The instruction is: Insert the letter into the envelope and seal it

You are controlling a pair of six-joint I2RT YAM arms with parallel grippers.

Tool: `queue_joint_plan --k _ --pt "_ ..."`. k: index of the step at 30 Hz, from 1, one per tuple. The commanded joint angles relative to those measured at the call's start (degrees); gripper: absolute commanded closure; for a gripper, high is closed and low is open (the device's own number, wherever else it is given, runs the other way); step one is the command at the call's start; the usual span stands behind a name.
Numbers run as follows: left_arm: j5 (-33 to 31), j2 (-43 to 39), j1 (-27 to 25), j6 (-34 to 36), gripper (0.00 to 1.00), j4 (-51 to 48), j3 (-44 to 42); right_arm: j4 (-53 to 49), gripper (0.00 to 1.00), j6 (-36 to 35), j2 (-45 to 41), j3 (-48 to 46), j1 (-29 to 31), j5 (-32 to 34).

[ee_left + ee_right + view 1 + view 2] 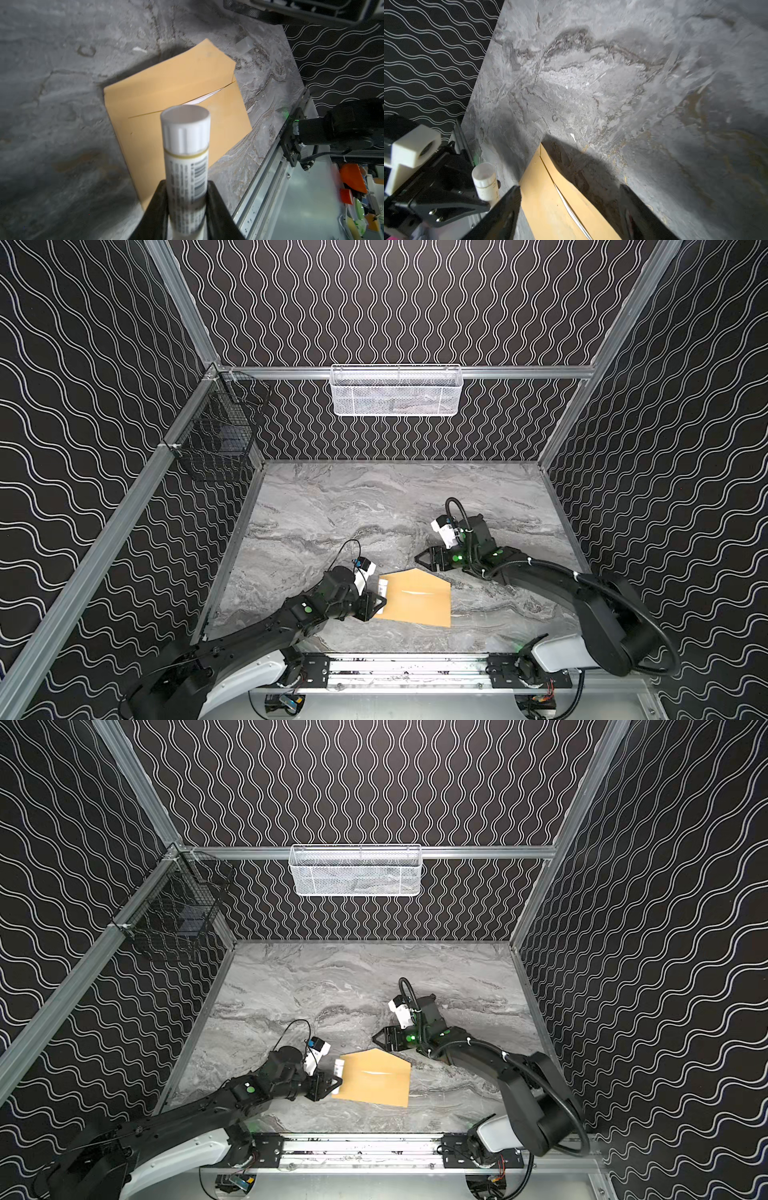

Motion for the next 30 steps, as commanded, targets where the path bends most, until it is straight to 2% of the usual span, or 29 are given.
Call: queue_joint_plan --k 1,11,23,30 --pt "2.27 1.75 0.68 -3.10 1.00 2.55 -1.06 -0.16 0.25 -1.66 1.58 0.49 0.20 -5.37" --pt "2.98 9.58 0.79 -3.59 1.00 6.33 -2.12 -2.01 0.29 -3.25 4.40 1.19 3.83 -9.22" --pt "0.44 9.41 0.79 -5.16 1.00 6.26 -3.33 -1.66 0.32 -2.43 2.02 -1.39 8.59 -9.46" --pt "-0.10 7.78 0.79 -5.69 1.00 5.83 -3.67 4.44 0.35 0.13 6.19 -4.72 10.25 -9.15"
